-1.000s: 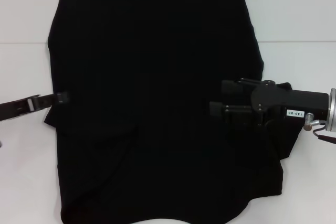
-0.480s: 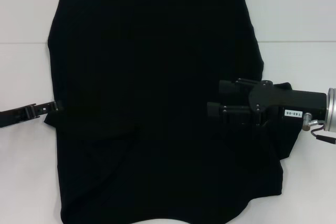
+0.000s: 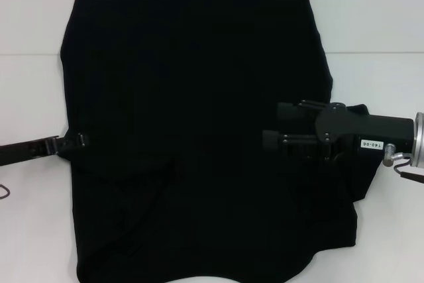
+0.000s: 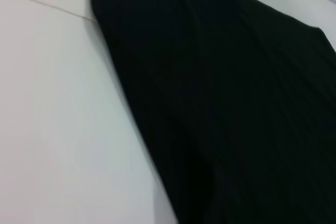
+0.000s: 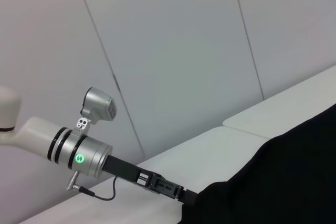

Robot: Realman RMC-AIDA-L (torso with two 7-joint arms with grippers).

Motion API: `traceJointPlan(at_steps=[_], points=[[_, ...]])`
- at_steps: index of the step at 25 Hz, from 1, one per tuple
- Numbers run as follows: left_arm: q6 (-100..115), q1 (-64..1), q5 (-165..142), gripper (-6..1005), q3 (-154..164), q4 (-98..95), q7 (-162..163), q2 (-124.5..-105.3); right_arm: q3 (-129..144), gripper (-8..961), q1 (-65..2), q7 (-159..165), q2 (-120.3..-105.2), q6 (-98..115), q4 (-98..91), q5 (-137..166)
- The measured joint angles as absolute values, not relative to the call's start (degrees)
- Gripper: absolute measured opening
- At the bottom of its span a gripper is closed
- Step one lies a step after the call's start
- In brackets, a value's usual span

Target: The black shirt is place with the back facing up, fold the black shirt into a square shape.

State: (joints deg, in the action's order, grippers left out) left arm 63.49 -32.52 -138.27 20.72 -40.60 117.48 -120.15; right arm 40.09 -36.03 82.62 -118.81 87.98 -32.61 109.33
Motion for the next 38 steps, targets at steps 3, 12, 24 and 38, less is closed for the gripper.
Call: traceJointPlan(at_steps=[3,12,24,38], points=[[63.08,-32.74,-138.95,887,21.27,-40.56,118.52,-120.20,40.07,886,-36.08,82.62,-118.76,87.98,-32.61,109.33],[62.62,-33.03,-139.51,697,21.32,-40.63,119.67,-120.20,40.07,883,-35.92,82.62,-118.65,88.05,-32.61,109.33],[62.98,-33.67,-139.47,289,21.49,-40.71,120.63,-119.91,40.08,883,-35.95,82.62,-118.64,88.07,-32.60,109.33],[65.19,-38.54,-139.48,37,27.93,-40.43,126.80,-119.24,40.08,882,-35.84,82.61,-118.64,88.07,-32.61,109.33]])
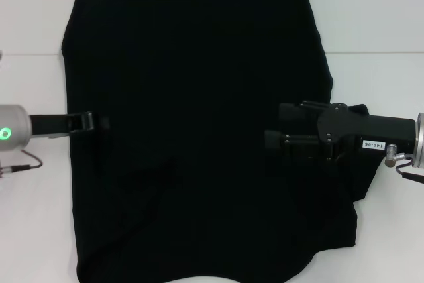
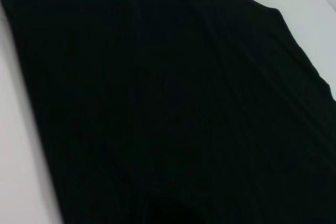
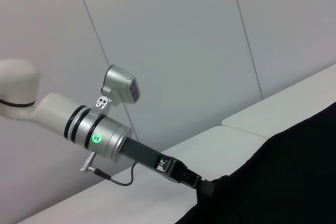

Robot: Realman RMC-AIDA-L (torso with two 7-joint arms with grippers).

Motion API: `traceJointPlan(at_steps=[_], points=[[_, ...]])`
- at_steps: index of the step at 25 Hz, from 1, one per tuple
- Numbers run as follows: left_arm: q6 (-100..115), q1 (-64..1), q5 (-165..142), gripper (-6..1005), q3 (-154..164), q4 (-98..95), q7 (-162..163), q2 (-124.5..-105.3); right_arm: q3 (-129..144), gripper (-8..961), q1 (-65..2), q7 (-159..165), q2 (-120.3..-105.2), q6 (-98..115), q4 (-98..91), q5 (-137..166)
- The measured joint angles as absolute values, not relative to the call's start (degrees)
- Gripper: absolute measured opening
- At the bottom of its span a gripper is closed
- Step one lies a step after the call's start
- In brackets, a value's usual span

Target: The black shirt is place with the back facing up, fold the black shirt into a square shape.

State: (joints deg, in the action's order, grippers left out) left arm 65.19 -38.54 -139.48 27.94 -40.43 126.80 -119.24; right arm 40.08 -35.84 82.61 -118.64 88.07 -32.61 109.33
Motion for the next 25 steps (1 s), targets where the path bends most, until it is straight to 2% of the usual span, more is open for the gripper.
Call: traceJointPlan(at_steps=[17,25], points=[[61.81,-43.69,-138.82,65,28.03,-35.98,130.28,-118.98,40.08,883,-35.91,82.62,-118.48,88.07,-32.70,109.34],[61.40,-44.07,-132.07,78,28.28,-35.02,129.78,-120.55,40.08,883,-35.81,82.79,-118.41,87.98,-32.70,109.33]])
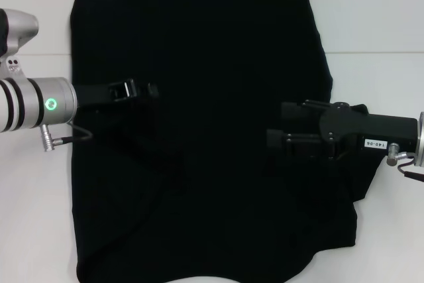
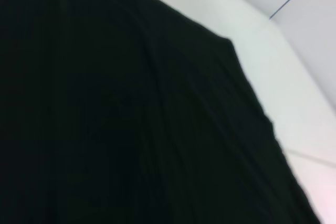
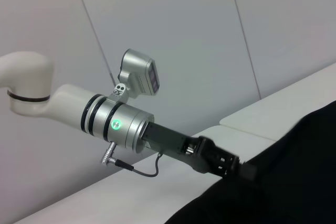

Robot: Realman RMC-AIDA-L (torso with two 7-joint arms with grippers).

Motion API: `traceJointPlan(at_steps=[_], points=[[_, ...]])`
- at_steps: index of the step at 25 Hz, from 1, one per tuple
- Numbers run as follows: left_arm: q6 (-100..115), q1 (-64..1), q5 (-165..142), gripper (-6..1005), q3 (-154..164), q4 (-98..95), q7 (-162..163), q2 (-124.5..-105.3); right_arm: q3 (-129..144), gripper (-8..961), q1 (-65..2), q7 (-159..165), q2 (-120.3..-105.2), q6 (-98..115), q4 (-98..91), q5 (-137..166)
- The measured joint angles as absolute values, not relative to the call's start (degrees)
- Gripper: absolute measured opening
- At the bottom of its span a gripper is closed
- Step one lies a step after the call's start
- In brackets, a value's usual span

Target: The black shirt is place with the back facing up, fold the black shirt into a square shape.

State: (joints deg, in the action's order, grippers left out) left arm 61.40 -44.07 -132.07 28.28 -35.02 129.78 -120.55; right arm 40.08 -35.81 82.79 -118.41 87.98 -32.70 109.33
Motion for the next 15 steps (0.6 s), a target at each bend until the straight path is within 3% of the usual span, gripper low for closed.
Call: traceJointPlan(at_steps=[2,5,8,15], points=[[61.45,-43.89,-129.65,81,28.17,-34.59,129.77,-120.52,40.08,883,-35.73,83.03,-118.27,87.97,-32.70,109.36],[62.28,-42.97,-126.46,302,27.94,-34.53,129.74,-120.27,40.08,883,-35.64,83.40,-117.92,87.97,-32.70,109.38],[64.83,-41.19,-122.79,435,27.85,-35.37,128.37,-120.10,40.02,883,-35.57,84.93,-117.29,87.90,-32.70,109.38],[76.72,-36.72,-114.89,721,23.31,-36.70,117.86,-119.74,37.95,883,-35.27,95.08,-113.04,85.16,-33.43,109.51]])
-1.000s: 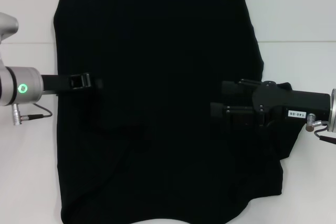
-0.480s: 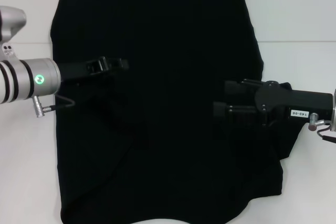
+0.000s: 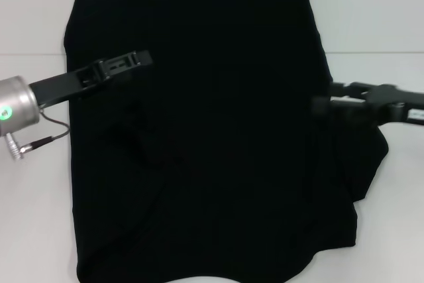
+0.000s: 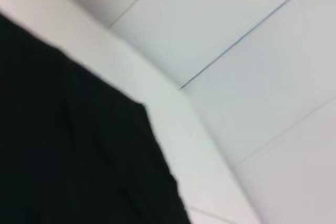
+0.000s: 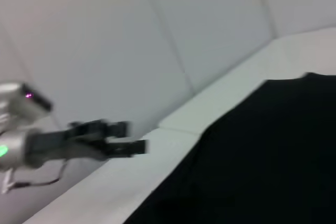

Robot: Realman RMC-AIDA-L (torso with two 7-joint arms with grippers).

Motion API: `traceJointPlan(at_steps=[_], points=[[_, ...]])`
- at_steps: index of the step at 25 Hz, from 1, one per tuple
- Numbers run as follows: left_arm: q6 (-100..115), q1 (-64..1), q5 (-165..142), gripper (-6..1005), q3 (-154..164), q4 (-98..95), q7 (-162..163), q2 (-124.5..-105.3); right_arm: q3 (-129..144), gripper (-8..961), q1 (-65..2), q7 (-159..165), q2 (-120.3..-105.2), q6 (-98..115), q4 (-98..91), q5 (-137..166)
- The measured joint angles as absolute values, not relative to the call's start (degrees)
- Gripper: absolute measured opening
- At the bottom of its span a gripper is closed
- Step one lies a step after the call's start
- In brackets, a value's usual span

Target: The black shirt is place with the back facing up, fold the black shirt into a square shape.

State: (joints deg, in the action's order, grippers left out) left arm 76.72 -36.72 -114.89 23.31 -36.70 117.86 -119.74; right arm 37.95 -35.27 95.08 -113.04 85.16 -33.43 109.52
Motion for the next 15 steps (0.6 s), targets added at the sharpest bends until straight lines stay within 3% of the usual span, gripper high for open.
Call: traceJointPlan(at_steps=[1,6,9,15], points=[[78.36,-35.75,-114.89,760,22.10,-36.88,115.97,-119.61,37.58,884,-35.04,96.89,-111.79,85.31,-33.46,109.51],[80.20,-33.87,-114.61,949,21.25,-37.31,112.17,-119.71,37.23,884,-34.77,102.15,-110.03,85.83,-34.52,110.54],[83.30,-33.57,-114.54,949,21.22,-37.30,108.63,-119.71,37.56,884,-35.08,109.50,-108.96,85.65,-36.36,114.53],[92.92,-33.45,-114.82,948,23.62,-36.52,94.74,-120.16,37.51,884,-36.33,123.15,-108.22,82.69,-39.98,124.68]])
